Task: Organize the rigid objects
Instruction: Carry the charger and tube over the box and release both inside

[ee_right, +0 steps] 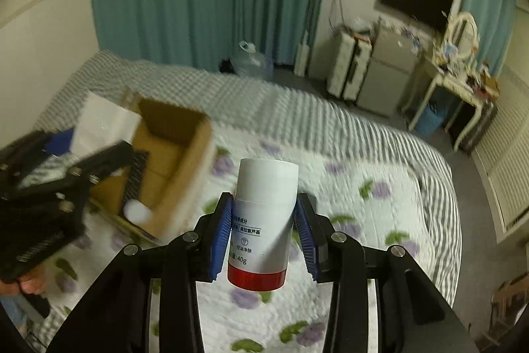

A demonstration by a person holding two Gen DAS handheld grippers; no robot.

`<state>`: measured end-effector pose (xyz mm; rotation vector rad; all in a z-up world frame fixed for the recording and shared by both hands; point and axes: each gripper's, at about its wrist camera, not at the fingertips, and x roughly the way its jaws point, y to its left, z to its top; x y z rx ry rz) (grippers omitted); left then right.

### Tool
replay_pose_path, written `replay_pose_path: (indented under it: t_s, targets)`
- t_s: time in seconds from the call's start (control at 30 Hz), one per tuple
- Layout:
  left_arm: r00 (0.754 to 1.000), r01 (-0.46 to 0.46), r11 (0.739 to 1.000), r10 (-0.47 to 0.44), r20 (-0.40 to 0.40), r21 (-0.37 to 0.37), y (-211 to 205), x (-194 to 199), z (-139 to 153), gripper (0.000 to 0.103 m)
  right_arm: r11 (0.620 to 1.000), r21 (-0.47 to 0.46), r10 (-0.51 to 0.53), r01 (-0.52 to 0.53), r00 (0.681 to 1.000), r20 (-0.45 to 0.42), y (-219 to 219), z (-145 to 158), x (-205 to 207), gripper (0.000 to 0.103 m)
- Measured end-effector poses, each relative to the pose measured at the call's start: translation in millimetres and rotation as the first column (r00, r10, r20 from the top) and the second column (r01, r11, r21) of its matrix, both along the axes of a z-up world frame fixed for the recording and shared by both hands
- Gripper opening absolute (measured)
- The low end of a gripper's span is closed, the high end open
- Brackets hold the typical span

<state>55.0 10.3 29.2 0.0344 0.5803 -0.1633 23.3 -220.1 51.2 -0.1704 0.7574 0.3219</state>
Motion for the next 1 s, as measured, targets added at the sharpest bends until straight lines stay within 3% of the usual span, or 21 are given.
replay_pose_path:
  t_s: [0.17, 0.33, 0.6, 0.77, 1.0]
  targets:
    - [0.999, -0.046, 0.999, 0.046, 0.006, 0.005, 40, 8, 0, 0.053, 0.997, 0.034, 0.066, -0.067, 0.997, 0.039, 48, 21, 8, 0.038]
    - [0.997, -0.081, 0.996, 0.081, -0.013, 0.029, 72, 27, -17, 0.053, 0.991, 0.053, 0.122, -0.123, 0.992, 0.026, 96, 13, 29, 0.038]
    - [0.990, -0.099, 0.993, 0.106, -0.091, 0.071, 97, 64, -70, 0.053, 0.985, 0.063, 0.167, -0.164, 0.984, -0.059, 148, -40, 73, 0.038]
    - [0.983, -0.091, 0.992, 0.104, -0.150, 0.091, 104, 83, -102, 0.053, 0.986, 0.066, 0.158, -0.152, 0.981, -0.113, 156, -75, 96, 0.038]
    - [0.976, -0.086, 0.990, 0.107, -0.188, 0.115, 101, 92, -122, 0.053, 0.989, 0.062, 0.142, -0.134, 0.980, -0.141, 158, -105, 114, 0.038]
